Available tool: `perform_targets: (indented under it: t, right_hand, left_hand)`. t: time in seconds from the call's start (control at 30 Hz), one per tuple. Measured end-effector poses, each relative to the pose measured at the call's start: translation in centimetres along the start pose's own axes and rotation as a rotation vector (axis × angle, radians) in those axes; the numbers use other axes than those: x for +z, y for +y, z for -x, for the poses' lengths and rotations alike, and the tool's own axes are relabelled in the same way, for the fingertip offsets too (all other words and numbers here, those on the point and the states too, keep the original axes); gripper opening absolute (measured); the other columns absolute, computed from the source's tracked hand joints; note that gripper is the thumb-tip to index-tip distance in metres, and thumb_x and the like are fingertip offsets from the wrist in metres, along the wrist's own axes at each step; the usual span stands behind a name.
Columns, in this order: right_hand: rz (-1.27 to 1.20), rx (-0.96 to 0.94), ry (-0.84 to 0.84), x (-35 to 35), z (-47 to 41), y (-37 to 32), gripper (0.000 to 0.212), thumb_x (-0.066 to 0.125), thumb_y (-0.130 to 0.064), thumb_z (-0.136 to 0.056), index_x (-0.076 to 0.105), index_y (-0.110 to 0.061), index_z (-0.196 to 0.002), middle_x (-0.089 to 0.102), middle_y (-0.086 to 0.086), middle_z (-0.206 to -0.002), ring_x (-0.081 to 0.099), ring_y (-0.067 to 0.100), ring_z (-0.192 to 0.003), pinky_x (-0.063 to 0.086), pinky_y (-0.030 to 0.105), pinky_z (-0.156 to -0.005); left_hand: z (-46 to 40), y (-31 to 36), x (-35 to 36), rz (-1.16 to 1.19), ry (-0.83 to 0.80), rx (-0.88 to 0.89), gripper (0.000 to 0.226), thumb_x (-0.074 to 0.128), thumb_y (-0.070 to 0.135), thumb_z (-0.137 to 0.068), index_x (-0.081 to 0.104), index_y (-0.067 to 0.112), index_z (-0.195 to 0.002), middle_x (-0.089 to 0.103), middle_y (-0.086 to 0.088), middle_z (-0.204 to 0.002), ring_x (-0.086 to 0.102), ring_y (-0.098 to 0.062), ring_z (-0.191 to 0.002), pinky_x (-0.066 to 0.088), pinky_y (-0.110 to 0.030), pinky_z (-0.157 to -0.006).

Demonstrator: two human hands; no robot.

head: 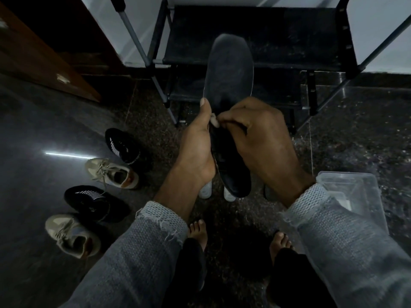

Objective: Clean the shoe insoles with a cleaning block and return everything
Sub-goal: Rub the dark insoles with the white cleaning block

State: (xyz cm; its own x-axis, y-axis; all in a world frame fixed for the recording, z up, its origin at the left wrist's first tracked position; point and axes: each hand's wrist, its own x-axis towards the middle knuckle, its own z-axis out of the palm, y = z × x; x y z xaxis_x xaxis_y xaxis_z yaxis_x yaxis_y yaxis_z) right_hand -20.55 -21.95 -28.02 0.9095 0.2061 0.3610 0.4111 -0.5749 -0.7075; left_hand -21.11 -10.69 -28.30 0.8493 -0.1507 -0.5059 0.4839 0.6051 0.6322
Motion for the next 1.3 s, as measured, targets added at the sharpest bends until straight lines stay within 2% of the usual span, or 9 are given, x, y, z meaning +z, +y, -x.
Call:
perform_targets:
  t: [0.17,0.4,0.53,0.63,0.77,1.0,1.13,1.23,1.3]
  right_hand:
    - [0.052,0.091,0.164,-0.4,-1.0,0.8,0.016,0.062,-0.013,-0.09,0.075,-0.008,-0.094,0.065,0.007,-0.09,0.062,0.014,-0.077,0.052,0.032,-0.069]
    - [0.051,-0.029,-0.054,0.3,0.2,-0.1,0.016,0.061,-0.012,-0.088,0.076,-0.008,-0.091,0.064,0.009,-0.086,0.062,0.021,-0.073,0.054,0.04,-0.063]
    - [0.037,0.028,0.068,0.0,-0.1,0.0,0.016,0.062,-0.014,-0.089,0.076,-0.009,-0.095,0.065,0.006,-0.088,0.062,0.015,-0.076,0.054,0.033,-0.067]
    - [0.048,0.062,0.159,-0.1,-0.7,0.0,0.016,0.062,-0.013,-0.09,0.076,-0.008,-0.097,0.065,0.006,-0.09,0.061,0.012,-0.077,0.052,0.025,-0.069]
    - [0.077,0.029,0.149,0.0,-0.8,0.0,0.018,0.061,-0.015,-0.091,0.076,-0.007,-0.096,0.063,0.007,-0.087,0.06,0.016,-0.074,0.053,0.031,-0.064]
    - [0.082,-0.085,-0.006,0.6,0.3,-0.2,0.015,0.062,-0.009,-0.087,0.077,-0.006,-0.091,0.063,0.009,-0.083,0.061,0.02,-0.069,0.053,0.037,-0.058]
    - [0.117,-0.03,0.081,0.1,0.0,0.0,0.015,0.061,-0.008,-0.089,0.076,-0.006,-0.093,0.062,0.009,-0.082,0.06,0.021,-0.067,0.053,0.038,-0.056]
    - [0.138,0.046,0.163,-0.4,-0.9,0.6,0.016,0.061,-0.01,-0.09,0.075,-0.008,-0.098,0.063,0.008,-0.088,0.061,0.018,-0.075,0.052,0.033,-0.065]
    - [0.136,0.073,0.191,-0.8,-1.5,1.1,0.017,0.06,-0.012,-0.091,0.075,-0.009,-0.098,0.064,0.008,-0.091,0.062,0.018,-0.079,0.053,0.035,-0.069]
  left_hand:
    - [-0.1,-0.9,0.2,0.014,-0.052,-0.05,0.053,0.032,0.05,-0.101,0.057,0.012,-0.13,0.063,-0.013,-0.128,0.061,-0.027,-0.119,0.048,-0.04,-0.098]
    - [0.0,0.0,-0.3,-0.064,0.05,0.009,0.055,0.036,0.05,-0.1,0.063,0.006,-0.119,0.068,-0.014,-0.12,0.065,-0.025,-0.111,0.053,-0.035,-0.09]
    - [0.3,-0.2,0.3,-0.066,0.012,-0.008,0.054,0.032,0.05,-0.101,0.063,0.009,-0.121,0.068,-0.013,-0.12,0.066,-0.024,-0.109,0.056,-0.034,-0.085]
    - [0.4,-0.6,0.5,-0.042,-0.029,-0.038,0.052,0.033,0.05,-0.101,0.062,0.013,-0.123,0.067,-0.012,-0.121,0.065,-0.024,-0.111,0.054,-0.036,-0.09]
    - [0.3,-0.6,0.5,-0.045,-0.03,-0.042,0.05,0.031,0.048,-0.102,0.064,0.014,-0.118,0.07,-0.01,-0.114,0.067,-0.022,-0.106,0.056,-0.035,-0.088]
    - [0.1,0.3,-0.4,-0.14,0.061,0.008,0.06,0.035,0.052,-0.1,0.06,0.003,-0.125,0.067,-0.016,-0.12,0.065,-0.029,-0.112,0.049,-0.043,-0.099]
    - [0.0,-0.2,0.0,-0.117,0.018,-0.019,0.061,0.035,0.052,-0.1,0.054,0.003,-0.133,0.064,-0.016,-0.126,0.062,-0.029,-0.117,0.049,-0.042,-0.098]
    - [0.0,-0.5,0.2,-0.072,-0.04,-0.074,0.055,0.035,0.052,-0.1,0.057,0.012,-0.131,0.063,-0.014,-0.127,0.061,-0.029,-0.118,0.048,-0.043,-0.099]
    - [0.0,-0.8,0.1,-0.066,-0.063,-0.086,0.053,0.035,0.051,-0.1,0.059,0.013,-0.129,0.064,-0.014,-0.126,0.062,-0.029,-0.116,0.05,-0.042,-0.097]
